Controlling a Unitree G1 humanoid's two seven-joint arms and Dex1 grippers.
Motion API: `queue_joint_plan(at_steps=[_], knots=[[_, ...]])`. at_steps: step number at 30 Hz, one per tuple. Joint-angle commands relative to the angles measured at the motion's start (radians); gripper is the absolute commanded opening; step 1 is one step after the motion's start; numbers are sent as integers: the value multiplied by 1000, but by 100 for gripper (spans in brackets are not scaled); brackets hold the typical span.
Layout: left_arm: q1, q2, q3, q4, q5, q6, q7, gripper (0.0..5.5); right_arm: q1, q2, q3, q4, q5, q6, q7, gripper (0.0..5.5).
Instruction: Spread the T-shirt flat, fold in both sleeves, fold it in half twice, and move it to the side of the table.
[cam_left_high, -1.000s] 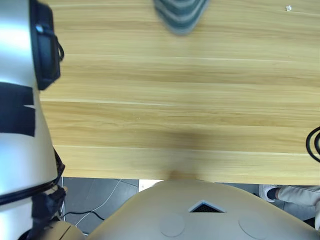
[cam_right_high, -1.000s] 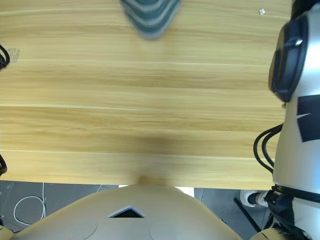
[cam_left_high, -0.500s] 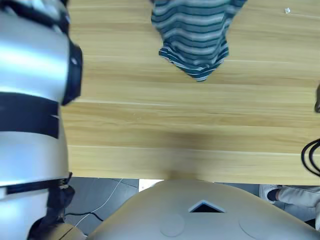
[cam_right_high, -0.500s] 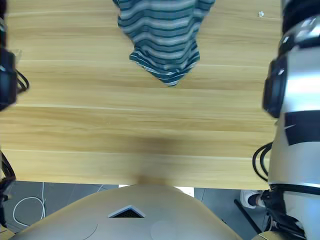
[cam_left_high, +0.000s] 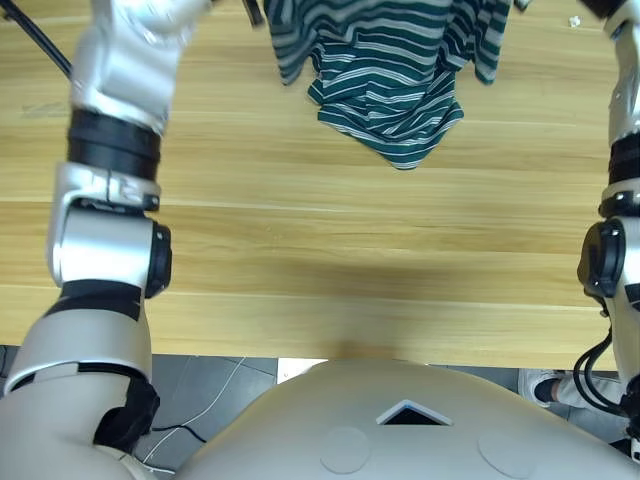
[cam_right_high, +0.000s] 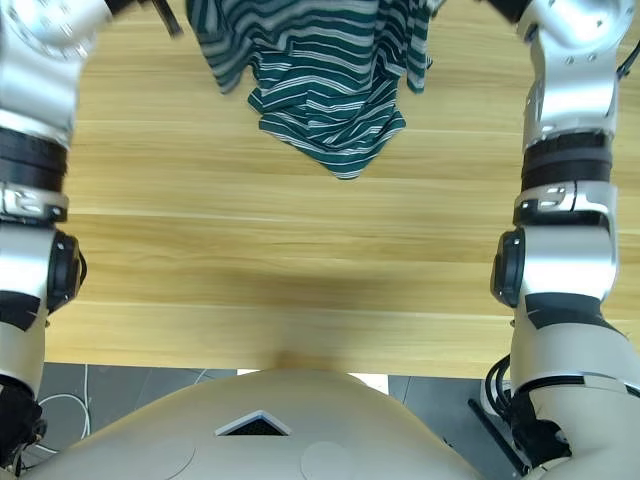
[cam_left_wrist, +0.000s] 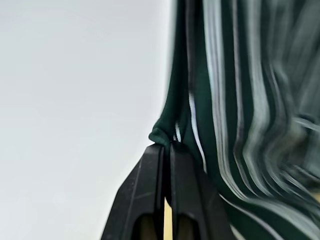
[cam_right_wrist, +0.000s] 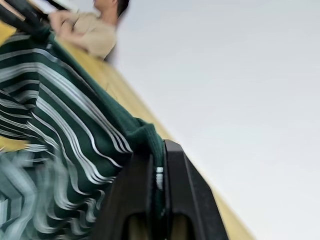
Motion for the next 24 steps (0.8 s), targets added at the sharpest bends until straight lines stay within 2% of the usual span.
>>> queue_joint_plan(at_steps=[1,3,7,9,14,17,19,21,24], knots=[[-237,33,83,54,-65,84,-37,0,-133,-53,-47,-62,31,44,7,3],[-336,45,85,66,-80,131,-96,0,-173,-79,-59,-127,42,69,26,3],[-385,32,97,-39,-188,306,-277,0,-190,-116,-80,-280,90,155,67,3],[-407,27,79,20,-169,306,-271,0,-223,-104,-56,-232,63,161,61,3],[-392,14,9,206,-86,217,-215,0,-304,-18,13,63,-45,71,-29,3],[-495,-29,-28,439,-19,124,-89,0,-440,28,47,321,-139,27,-193,3],[-595,-64,-56,595,42,81,61,0,-536,49,70,462,-210,28,-359,3],[-670,-103,-84,707,101,79,227,0,-598,49,96,540,-275,32,-497,3],[-718,-142,-94,777,136,74,364,0,-634,36,107,589,-324,33,-611,3]])
